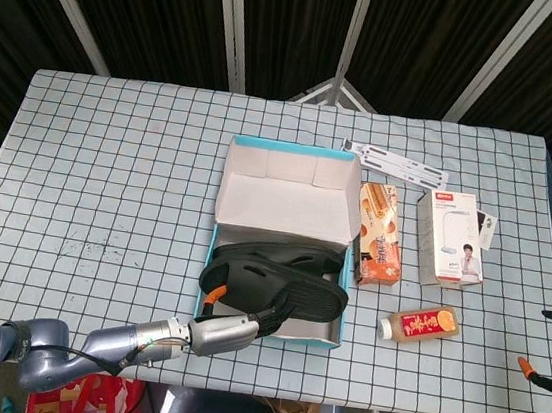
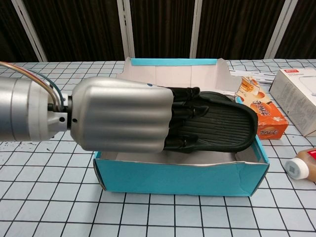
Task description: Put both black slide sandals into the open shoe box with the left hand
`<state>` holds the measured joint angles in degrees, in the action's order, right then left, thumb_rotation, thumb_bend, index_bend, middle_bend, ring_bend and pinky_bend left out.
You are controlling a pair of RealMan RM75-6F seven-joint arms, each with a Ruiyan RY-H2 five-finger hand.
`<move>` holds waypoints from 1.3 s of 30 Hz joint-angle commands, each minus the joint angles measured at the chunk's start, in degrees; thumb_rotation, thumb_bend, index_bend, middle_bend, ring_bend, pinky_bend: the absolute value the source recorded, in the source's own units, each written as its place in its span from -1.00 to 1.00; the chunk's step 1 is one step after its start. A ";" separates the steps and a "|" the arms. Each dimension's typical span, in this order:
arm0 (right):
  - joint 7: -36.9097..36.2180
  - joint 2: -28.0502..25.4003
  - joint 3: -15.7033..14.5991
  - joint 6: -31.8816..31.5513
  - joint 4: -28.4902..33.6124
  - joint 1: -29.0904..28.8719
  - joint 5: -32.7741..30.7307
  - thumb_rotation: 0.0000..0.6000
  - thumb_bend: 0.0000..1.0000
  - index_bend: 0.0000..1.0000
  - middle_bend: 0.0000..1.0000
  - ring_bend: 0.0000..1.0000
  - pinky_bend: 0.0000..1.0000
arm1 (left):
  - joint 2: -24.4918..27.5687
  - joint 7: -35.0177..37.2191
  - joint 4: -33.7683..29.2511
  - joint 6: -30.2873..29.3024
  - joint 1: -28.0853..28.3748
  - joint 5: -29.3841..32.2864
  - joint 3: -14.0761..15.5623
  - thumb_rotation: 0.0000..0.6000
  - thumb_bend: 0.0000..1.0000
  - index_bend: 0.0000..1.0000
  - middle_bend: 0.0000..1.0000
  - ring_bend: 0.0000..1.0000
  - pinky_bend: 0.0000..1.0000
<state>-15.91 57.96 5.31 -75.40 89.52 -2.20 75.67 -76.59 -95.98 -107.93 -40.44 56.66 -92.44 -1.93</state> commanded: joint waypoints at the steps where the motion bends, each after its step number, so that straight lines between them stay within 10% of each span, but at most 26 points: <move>1: -0.04 0.00 0.03 -0.01 -0.01 0.01 -0.04 1.00 -0.53 -0.48 -0.49 -0.48 -0.57 | -0.98 0.89 1.20 0.10 0.10 -0.57 0.37 1.00 -0.02 -0.80 -0.26 -0.87 -0.72; 39: -0.45 -0.07 0.07 0.07 -0.08 0.11 -0.06 1.00 -0.53 -0.48 -0.49 -0.48 -0.57 | -7.91 8.97 8.83 3.59 -0.19 -0.77 4.07 1.00 -0.02 -0.80 -0.25 -0.87 -0.72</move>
<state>-16.36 57.89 5.38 -75.34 89.44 -2.09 75.61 -84.34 -87.21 -99.28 -36.89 56.54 -93.27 2.04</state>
